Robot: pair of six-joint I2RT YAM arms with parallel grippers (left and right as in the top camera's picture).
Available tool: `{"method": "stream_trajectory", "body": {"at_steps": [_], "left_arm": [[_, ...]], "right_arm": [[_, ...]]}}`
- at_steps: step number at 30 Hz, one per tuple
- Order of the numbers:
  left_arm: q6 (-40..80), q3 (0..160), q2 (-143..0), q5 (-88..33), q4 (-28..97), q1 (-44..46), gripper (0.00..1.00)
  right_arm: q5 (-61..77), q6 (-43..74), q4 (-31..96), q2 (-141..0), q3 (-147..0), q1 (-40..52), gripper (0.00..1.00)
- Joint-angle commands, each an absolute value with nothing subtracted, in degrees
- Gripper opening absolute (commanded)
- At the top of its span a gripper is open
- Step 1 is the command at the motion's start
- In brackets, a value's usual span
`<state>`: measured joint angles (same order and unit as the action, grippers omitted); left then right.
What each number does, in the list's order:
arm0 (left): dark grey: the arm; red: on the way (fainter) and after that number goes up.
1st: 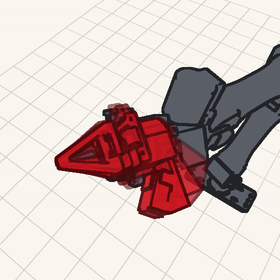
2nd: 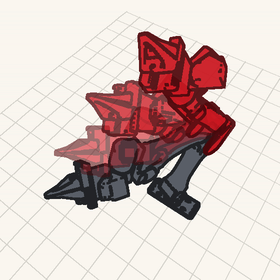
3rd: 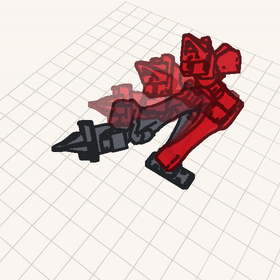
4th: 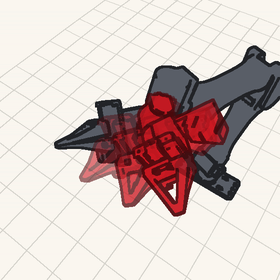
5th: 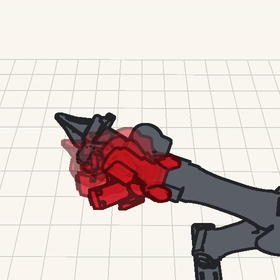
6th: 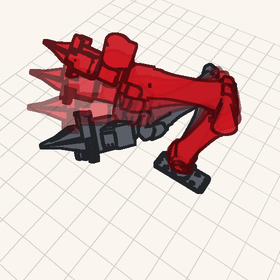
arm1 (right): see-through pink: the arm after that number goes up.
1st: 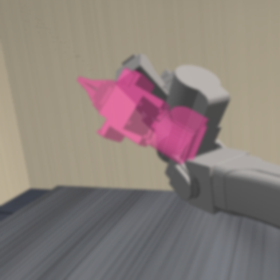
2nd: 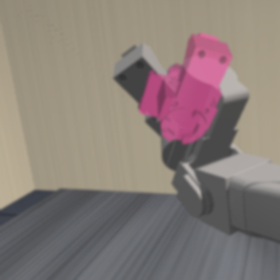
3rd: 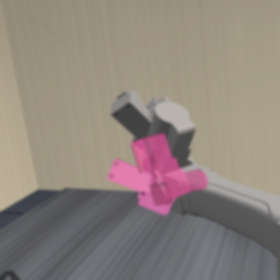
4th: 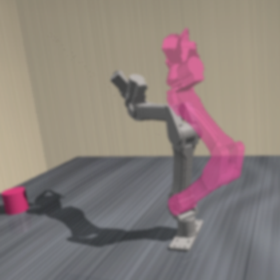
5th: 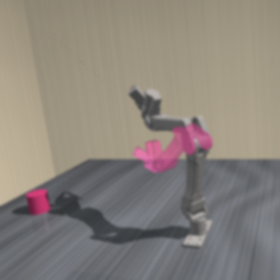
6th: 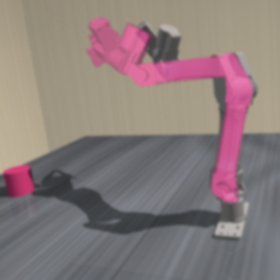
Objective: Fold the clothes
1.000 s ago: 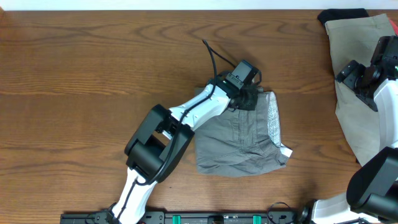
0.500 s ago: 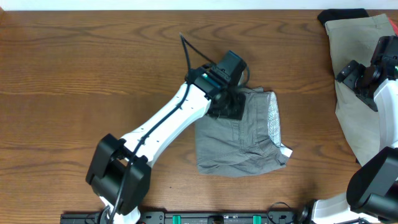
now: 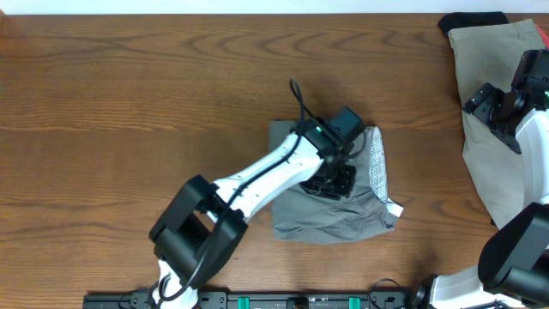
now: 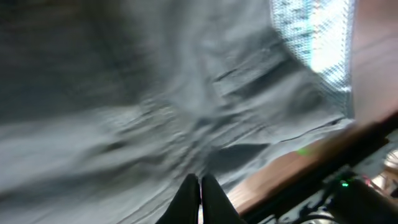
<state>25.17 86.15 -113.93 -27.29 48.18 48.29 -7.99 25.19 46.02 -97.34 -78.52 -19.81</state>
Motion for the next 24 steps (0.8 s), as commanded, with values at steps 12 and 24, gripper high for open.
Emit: {"method": "stream_trajectory", "body": {"at_steps": [12,24], "left_arm": [[31.44,85.71,-117.05,-31.05,35.88,52.12,0.06],[32.29,85.71,-125.51,-38.46,33.61,52.49,0.06]], "right_arm": [[-8.78,24.8,46.04,-96.42,-78.61,-20.08,0.99],[-8.8,24.8,46.04,-96.42,-78.61,-20.08,0.99]]}}
